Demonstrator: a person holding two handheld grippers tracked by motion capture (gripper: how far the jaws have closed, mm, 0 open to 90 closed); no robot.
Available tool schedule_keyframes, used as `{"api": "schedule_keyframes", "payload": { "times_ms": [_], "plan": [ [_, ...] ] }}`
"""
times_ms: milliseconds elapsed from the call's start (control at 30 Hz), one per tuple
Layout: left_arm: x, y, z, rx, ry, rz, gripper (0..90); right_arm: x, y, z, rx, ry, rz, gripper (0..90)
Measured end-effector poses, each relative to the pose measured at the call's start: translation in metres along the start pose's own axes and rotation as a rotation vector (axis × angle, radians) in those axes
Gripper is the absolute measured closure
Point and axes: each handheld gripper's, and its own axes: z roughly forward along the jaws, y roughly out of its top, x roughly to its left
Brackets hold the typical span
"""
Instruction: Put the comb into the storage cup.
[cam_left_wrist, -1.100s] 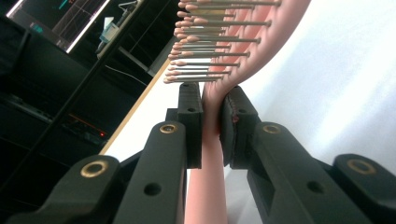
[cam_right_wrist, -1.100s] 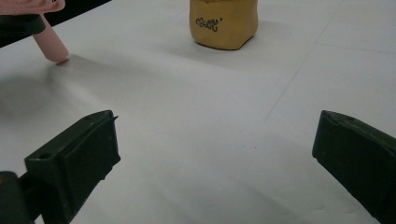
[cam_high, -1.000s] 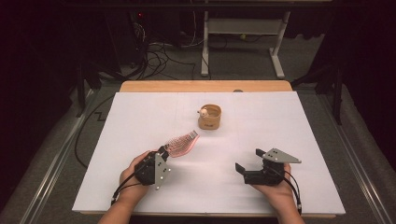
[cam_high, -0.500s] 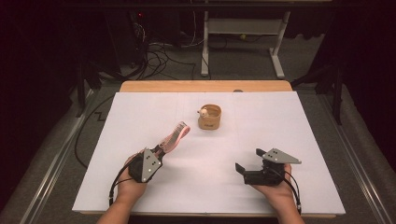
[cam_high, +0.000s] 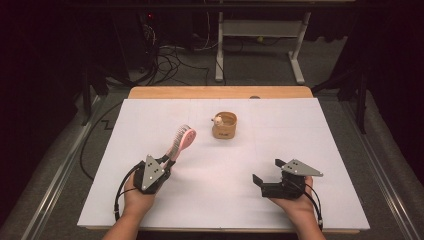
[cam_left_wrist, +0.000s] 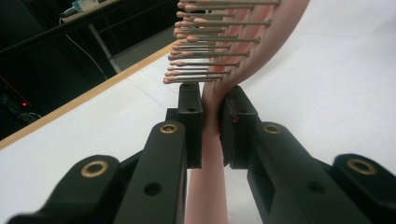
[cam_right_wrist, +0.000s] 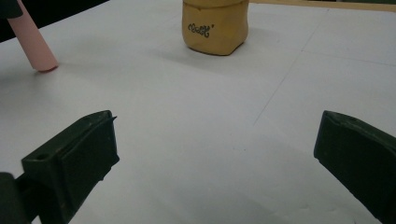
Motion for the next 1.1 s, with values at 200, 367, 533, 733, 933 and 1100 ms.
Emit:
{"api": "schedule_keyframes", "payload": {
  "times_ms": [200,367,533,733,933,1100],
  "plan": [
    [0.0010,-0.0002,-0.0008,-0.018,-0.022,-0.039,80.6,-0.0010,-0.0004,-0.0010,-0.003,-0.007,0.010,0.3],
    [0.0027,-0.0007,-0.0014,-0.029,-0.036,-0.067,80.6,-0.0019,-0.0008,-0.0013,-0.003,-0.013,0.015,0.3],
    [0.0045,-0.0013,-0.0022,-0.045,-0.054,-0.099,80.6,-0.0024,-0.0012,-0.0005,0.017,-0.021,0.021,0.3],
    [0.0042,-0.0009,-0.0037,-0.063,-0.076,-0.126,80.6,-0.0019,-0.0006,-0.0007,0.031,-0.016,0.035,0.3],
    [0.0035,-0.0007,-0.0045,-0.075,-0.091,-0.145,80.6,-0.0009,-0.0001,-0.0008,0.035,-0.007,0.025,0.3],
    [0.0018,-0.0003,-0.0046,-0.078,-0.097,-0.145,80.6,-0.0001,0.0000,-0.0011,0.034,0.002,0.026,0.3]
  ]
}}
